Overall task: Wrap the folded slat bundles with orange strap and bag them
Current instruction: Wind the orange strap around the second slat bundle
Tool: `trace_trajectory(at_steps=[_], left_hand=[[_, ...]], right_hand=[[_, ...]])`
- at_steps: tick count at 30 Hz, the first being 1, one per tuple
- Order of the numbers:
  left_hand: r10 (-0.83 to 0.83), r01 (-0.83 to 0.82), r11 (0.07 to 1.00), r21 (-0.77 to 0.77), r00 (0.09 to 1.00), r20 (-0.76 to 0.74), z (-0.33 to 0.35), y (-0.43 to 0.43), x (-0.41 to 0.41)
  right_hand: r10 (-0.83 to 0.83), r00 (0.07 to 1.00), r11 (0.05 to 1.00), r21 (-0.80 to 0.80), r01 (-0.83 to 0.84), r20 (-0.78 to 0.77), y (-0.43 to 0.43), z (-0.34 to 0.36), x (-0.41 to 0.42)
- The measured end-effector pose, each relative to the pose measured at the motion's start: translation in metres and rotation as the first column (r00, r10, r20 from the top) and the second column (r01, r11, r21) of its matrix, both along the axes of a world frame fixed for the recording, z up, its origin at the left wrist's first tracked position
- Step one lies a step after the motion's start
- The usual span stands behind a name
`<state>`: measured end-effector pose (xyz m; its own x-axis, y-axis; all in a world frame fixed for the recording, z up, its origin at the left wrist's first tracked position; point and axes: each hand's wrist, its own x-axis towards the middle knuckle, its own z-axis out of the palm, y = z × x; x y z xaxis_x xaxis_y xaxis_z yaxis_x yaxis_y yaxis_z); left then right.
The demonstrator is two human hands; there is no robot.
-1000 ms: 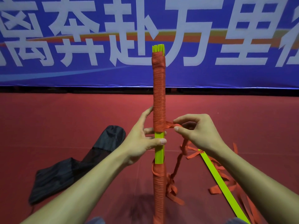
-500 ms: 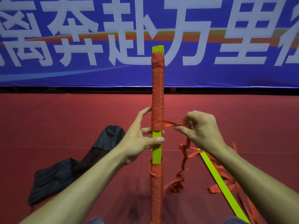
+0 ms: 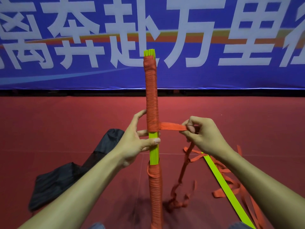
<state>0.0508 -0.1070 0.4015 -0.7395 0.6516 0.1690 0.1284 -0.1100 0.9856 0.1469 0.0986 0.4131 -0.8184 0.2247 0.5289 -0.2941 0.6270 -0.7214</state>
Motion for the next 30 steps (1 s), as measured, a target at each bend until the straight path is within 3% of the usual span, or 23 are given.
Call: trace_trajectory(at_steps=[6,10,12,16,20,30], left_hand=[[0.003,-0.003,1.0,0.006,1.0,0.015,-0.001,0.001,-0.002],[0.01,-0.01,1.0,0.005,1.0,0.019,-0.002,0.001,-0.002],[0.012,-0.012,1.0,0.004,1.0,0.016,-0.003,0.001,-0.002],[0.036,-0.036,0.999,0.016,0.999,0.013,-0.003,0.002,-0.003],[0.105,-0.105,0.994,0.018,0.994,-0.009,-0.003,0.003,-0.002],[0.19,-0.22,0.967,-0.13,0.96,-0.207,0.001,0.005,0.005]], right_hand=[[0.068,0.996,0.938,-0.338,-0.081,-0.052,-0.008,0.004,0.001],[0.132,0.987,0.829,-0.536,-0.158,-0.086,-0.009,0.002,-0.003],[0.089,0.996,0.854,-0.513,-0.089,-0.026,-0.008,0.001,-0.005],[-0.029,0.989,0.963,-0.26,0.065,0.142,-0.002,-0.005,-0.007],[-0.031,0.962,0.968,-0.232,0.097,0.272,-0.002,-0.006,-0.005],[-0.016,0.992,0.952,-0.301,0.055,0.129,-0.02,0.004,-0.001]])
